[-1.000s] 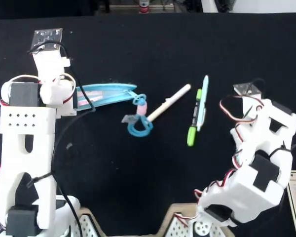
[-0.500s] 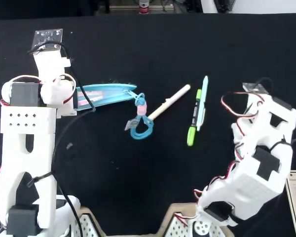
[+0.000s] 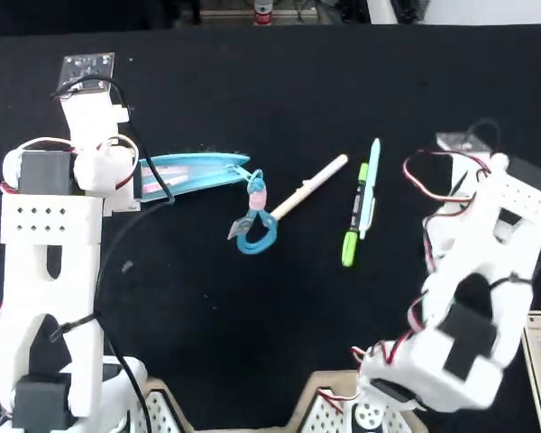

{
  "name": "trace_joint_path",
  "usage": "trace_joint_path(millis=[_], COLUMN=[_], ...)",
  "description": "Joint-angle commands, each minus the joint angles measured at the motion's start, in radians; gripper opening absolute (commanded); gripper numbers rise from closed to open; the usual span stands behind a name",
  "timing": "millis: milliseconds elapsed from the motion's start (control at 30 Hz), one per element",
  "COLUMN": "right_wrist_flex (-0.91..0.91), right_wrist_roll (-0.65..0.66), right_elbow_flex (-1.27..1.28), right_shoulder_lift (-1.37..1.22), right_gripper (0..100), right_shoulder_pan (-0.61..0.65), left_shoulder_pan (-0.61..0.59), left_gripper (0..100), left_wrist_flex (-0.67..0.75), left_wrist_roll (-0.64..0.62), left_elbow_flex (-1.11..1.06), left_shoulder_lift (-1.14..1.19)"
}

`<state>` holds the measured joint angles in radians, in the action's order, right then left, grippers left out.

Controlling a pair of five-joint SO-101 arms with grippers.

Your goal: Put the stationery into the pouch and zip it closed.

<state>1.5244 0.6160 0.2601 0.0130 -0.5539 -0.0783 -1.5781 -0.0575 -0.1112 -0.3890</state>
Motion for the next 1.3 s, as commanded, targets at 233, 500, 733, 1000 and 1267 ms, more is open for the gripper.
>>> trace_joint_path(millis=[233,500,733,1000,1267], right_wrist_flex=[-0.025,-0.186,-0.499,-0.818,-1.183], right_wrist_roll=[-0.123,-0.37,-0.494,-0.534,-0.534], right_elbow_flex=[0.101,0.096,0.102,0.259,0.499], right_shoulder_lift=[0.575,0.868,0.992,0.969,0.978], right_gripper=[1.0,1.1,1.1,1.1,1.1], right_shoulder_pan=[0.354,0.735,0.996,1.114,1.229], left_shoulder_pan=[-0.012,-0.012,-0.01,-0.015,-0.015], left_gripper=[3,3,3,3,3], left_wrist_flex=[-0.014,-0.015,-0.014,-0.011,-0.011], left_wrist_roll=[-0.014,-0.014,-0.014,-0.014,-0.014], left_elbow_flex=[-0.031,-0.031,-0.031,-0.031,-0.031], left_shoulder_lift=[0.011,0.011,0.011,0.011,0.011])
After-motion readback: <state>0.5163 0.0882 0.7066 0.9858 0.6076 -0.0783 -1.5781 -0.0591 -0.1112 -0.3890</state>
